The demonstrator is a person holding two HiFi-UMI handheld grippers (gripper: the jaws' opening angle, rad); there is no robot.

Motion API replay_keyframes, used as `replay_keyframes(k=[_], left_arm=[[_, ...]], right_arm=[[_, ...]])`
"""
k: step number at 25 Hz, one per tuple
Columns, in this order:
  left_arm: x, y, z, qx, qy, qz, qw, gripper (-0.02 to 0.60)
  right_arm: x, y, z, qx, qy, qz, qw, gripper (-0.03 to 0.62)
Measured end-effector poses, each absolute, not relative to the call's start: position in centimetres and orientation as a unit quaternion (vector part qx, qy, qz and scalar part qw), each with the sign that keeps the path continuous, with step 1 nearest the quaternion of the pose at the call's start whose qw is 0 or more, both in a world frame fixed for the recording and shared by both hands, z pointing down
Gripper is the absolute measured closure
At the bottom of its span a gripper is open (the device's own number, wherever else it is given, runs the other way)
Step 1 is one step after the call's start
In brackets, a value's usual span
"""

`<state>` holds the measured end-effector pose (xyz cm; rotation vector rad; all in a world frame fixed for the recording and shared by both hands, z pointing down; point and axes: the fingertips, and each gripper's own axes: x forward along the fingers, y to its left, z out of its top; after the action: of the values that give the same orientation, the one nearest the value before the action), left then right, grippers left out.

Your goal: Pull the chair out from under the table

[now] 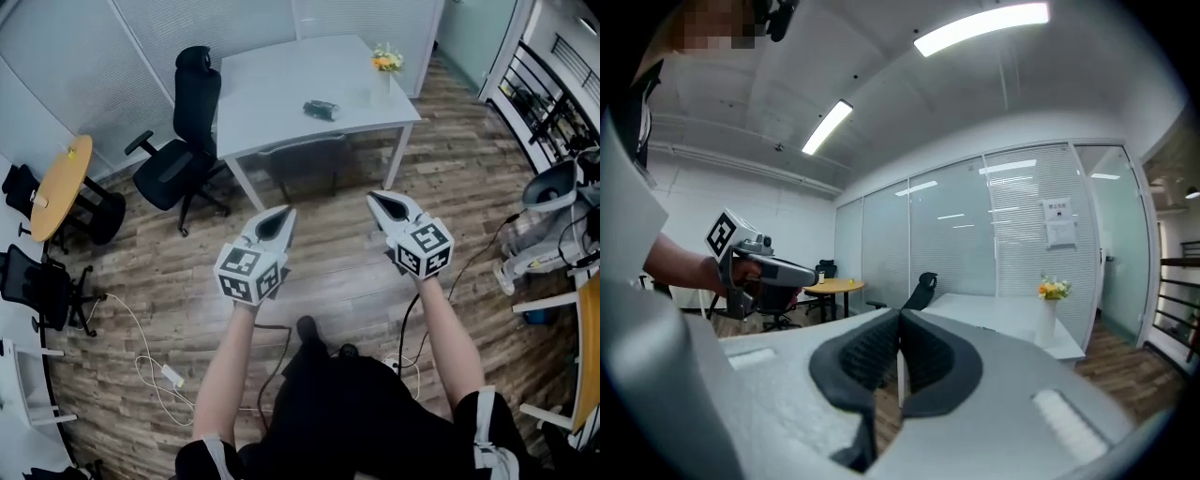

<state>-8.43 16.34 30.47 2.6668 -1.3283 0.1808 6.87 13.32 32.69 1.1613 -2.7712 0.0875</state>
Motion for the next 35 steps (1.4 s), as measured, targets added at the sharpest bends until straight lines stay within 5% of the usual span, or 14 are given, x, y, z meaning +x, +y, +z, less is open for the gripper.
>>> replay_keyframes(k=[17, 35], left_arm=[[-17.7, 6.9, 30.8, 0.892, -0.445, 0.031, 0.075, 0.571], [-15.3, -1.3, 33.6, 0.871, -0.478, 0.045, 0.103, 0.571]], right_arm=[[-1.7, 5.9, 33.2, 0.414, -0.907, 0.042, 0.072, 0.591], [-0.3, -2.9, 36.0, 0.369, -0.924, 0.072, 0.064, 0.591]])
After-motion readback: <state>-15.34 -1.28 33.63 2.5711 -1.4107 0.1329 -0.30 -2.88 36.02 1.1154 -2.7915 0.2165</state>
